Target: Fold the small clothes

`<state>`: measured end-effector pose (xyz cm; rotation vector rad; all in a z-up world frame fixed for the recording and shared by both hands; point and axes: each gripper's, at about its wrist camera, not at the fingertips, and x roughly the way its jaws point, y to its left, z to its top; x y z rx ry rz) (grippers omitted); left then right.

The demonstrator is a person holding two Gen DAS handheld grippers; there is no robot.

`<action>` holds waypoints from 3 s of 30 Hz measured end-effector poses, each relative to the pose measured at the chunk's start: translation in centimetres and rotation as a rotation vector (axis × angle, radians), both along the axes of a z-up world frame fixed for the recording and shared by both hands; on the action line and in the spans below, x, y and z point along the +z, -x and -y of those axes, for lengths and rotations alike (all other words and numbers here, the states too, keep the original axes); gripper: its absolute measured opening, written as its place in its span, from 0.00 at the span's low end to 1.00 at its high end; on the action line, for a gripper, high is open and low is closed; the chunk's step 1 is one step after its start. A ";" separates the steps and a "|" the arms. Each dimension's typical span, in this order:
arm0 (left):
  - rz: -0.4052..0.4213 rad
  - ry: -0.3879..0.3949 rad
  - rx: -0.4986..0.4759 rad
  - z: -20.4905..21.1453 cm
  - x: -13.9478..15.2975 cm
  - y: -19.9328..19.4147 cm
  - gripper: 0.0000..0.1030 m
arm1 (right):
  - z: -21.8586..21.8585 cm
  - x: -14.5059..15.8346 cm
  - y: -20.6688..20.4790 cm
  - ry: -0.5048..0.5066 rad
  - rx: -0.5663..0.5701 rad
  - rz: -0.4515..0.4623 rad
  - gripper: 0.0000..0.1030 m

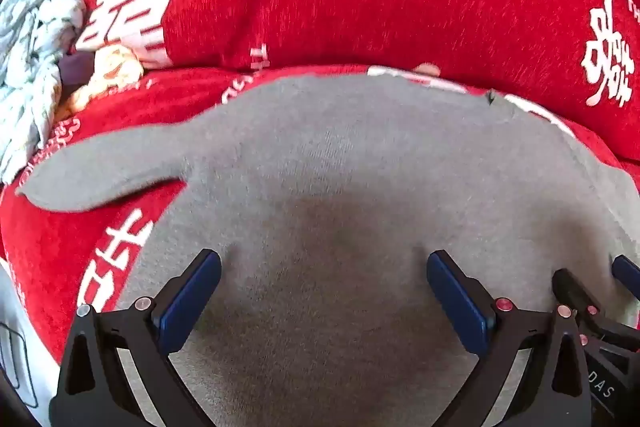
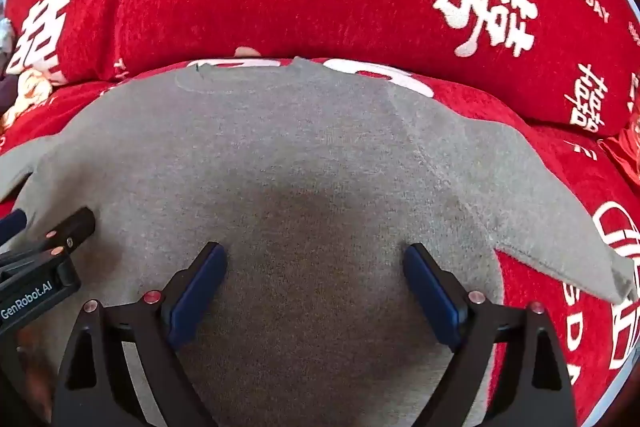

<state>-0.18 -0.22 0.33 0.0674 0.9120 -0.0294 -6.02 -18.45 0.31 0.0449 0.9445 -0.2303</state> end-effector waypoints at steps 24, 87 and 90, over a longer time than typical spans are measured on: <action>0.058 -0.032 -0.123 7.0 3.4 1.4 1.00 | 4.9 3.3 3.5 -0.031 -0.083 0.057 0.90; 0.024 -0.154 -0.491 31.9 3.8 5.7 1.00 | 33.1 0.8 16.7 -0.284 -0.632 0.125 0.90; 0.018 -0.160 -0.493 32.4 3.6 5.7 1.00 | 34.6 0.6 16.4 -0.380 -0.643 0.204 0.90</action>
